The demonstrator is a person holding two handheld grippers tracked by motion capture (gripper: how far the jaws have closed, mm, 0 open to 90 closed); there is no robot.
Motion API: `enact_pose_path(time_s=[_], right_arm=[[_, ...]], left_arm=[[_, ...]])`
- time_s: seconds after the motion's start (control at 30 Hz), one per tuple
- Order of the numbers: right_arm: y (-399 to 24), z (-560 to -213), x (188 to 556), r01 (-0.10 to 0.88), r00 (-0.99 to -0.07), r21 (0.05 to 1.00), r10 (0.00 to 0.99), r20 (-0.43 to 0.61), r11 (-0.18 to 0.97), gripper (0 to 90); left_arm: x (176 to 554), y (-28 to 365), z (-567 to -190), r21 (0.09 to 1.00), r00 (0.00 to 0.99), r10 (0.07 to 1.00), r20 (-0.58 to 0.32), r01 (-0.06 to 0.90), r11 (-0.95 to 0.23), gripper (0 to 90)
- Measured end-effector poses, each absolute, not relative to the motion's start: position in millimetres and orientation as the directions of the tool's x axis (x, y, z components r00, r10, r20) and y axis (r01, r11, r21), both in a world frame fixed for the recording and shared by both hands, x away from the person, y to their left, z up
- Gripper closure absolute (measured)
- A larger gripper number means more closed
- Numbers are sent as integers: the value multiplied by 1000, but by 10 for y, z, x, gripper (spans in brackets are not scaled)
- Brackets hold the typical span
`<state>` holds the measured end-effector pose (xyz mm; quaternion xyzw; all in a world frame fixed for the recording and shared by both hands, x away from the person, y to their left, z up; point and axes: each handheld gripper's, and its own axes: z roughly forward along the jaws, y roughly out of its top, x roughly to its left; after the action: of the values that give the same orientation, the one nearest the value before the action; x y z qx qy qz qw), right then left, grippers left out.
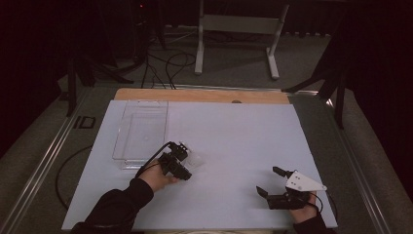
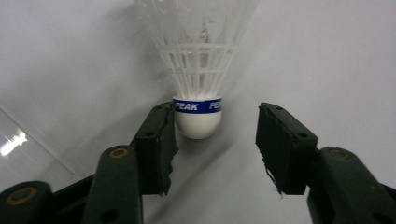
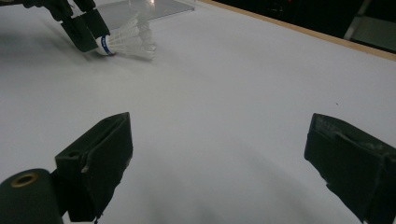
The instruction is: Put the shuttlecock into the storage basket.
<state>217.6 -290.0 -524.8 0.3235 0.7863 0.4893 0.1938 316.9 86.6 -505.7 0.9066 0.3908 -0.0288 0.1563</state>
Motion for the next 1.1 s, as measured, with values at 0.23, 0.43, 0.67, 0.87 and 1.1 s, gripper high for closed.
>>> enact_pose_path(time_s=[0.23, 0.43, 0.67, 0.87, 1.1], right_arm=[[-2899, -5249, 2177, 320, -715, 895, 699, 12, 312, 81], [-2900, -5249, 2176, 321, -715, 895, 699, 14, 311, 81], [-2901, -5248, 2176, 320, -715, 895, 699, 14, 310, 81], [-2900, -5247, 2177, 319, -715, 896, 699, 13, 310, 81], [-2901, -5247, 2177, 319, -715, 896, 699, 12, 311, 81]], left_arm=[[3204, 857, -5100, 235, 695, 698, -173, 717, -656, 617], [3213, 833, -5136, 224, 702, 691, -173, 711, -666, 657], [3215, 829, -5118, 226, 713, 677, -184, 701, -676, 664], [3200, 832, -5045, 233, 739, 651, -175, 673, -702, 666], [3173, 823, -5006, 225, 765, 615, -192, 644, -731, 667]])
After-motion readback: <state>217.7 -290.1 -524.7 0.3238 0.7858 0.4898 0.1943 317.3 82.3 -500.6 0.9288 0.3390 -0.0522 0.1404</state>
